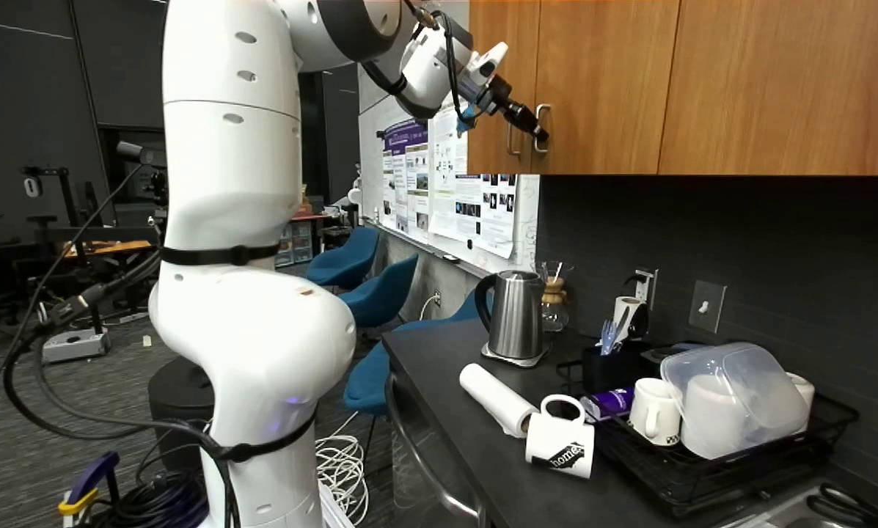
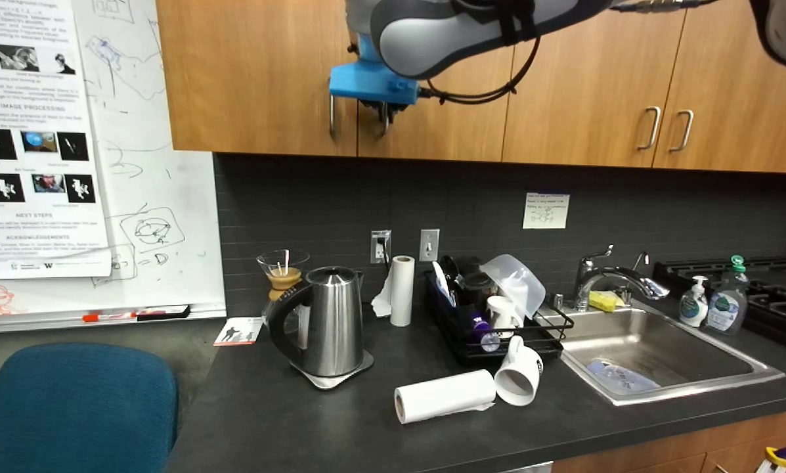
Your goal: Open the door to the cupboard
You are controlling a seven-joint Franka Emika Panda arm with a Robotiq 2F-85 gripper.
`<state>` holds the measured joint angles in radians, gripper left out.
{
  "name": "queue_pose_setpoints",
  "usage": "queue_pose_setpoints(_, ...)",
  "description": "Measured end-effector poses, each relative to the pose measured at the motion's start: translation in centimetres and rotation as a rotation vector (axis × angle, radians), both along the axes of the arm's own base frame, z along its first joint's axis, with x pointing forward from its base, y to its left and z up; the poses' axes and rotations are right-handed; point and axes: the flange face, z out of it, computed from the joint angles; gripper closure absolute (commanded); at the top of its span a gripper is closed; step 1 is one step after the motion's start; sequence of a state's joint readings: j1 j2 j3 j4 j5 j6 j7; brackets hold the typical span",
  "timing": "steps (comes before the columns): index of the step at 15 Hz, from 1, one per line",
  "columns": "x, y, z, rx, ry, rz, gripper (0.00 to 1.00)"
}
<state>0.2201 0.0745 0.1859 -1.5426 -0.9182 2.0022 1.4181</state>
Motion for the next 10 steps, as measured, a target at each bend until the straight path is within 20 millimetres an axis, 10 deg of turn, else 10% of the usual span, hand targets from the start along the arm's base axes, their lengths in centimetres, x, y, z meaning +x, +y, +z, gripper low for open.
queue_pose_setpoints(10, 0.1, -1.4, 1.1, 0.070, 0.085, 0.086, 0.97)
